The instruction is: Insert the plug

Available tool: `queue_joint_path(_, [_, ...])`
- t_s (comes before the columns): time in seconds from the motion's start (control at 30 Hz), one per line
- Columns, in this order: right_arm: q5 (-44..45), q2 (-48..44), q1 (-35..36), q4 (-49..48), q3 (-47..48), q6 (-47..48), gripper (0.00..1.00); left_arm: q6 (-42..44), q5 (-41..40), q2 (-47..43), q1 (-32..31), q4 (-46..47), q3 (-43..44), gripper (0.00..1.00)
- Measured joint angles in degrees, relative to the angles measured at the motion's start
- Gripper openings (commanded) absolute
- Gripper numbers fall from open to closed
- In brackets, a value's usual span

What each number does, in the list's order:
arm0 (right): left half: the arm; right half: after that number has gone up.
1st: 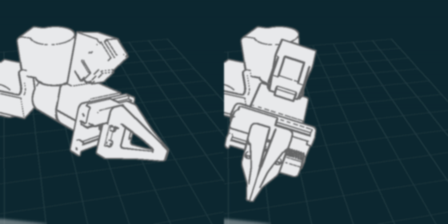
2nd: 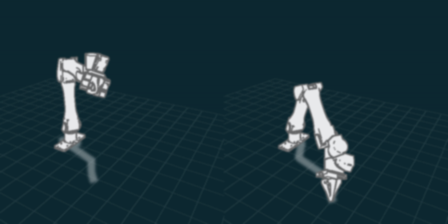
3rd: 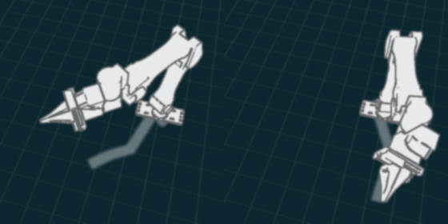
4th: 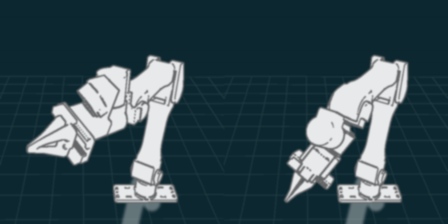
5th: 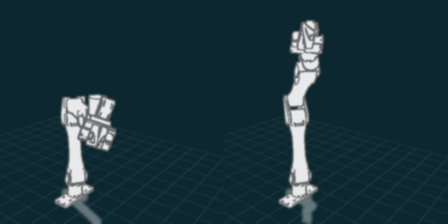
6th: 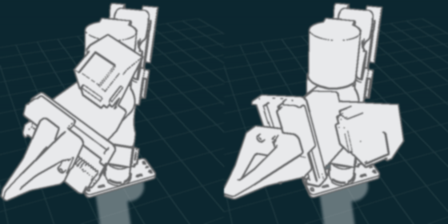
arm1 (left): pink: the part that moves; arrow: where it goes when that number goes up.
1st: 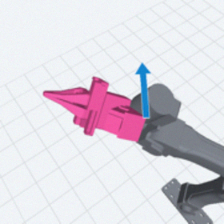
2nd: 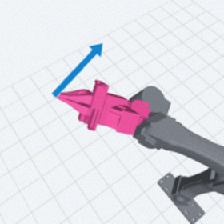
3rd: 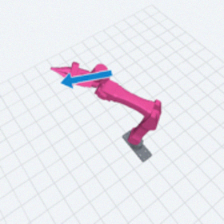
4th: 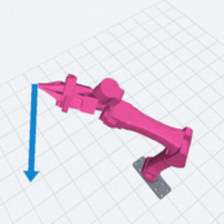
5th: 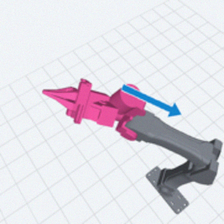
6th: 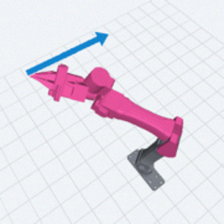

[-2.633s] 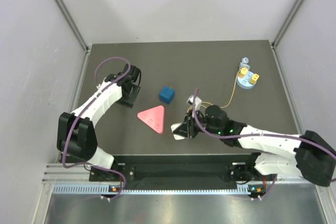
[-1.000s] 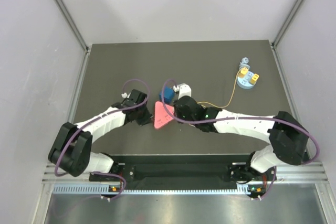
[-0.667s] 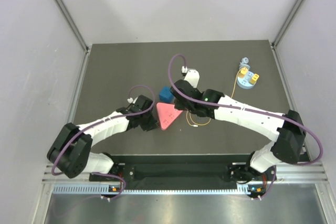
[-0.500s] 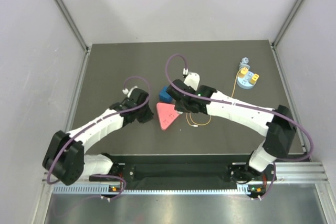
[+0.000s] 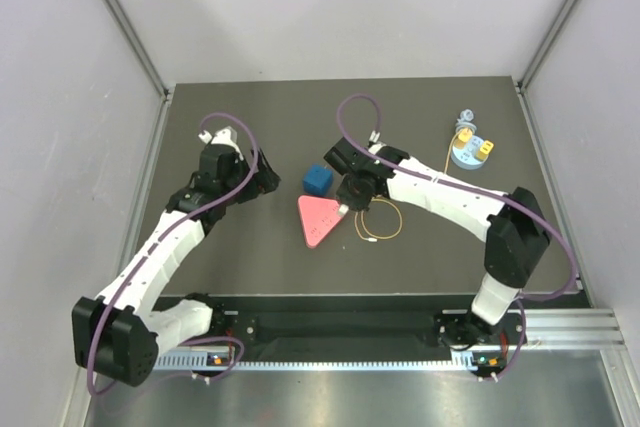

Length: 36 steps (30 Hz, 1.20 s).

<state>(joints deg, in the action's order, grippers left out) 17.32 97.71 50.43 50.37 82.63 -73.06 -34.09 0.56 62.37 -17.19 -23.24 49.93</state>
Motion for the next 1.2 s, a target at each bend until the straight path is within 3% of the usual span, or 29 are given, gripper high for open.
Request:
queue_joint_path(0.47, [-2.2,5.9,-1.1,-1.2,0.7,-9.6,0.0,0.5,-7.1,-1.9,-0.1,-1.4,-2.6,0.96])
queue_joint_path(1.2, [-1.1,10.4,-2.6,-2.4,2.6,-11.2,0.0,-1.2,-9.8,-1.9,-0.2,-2.4,-2.6,0.97])
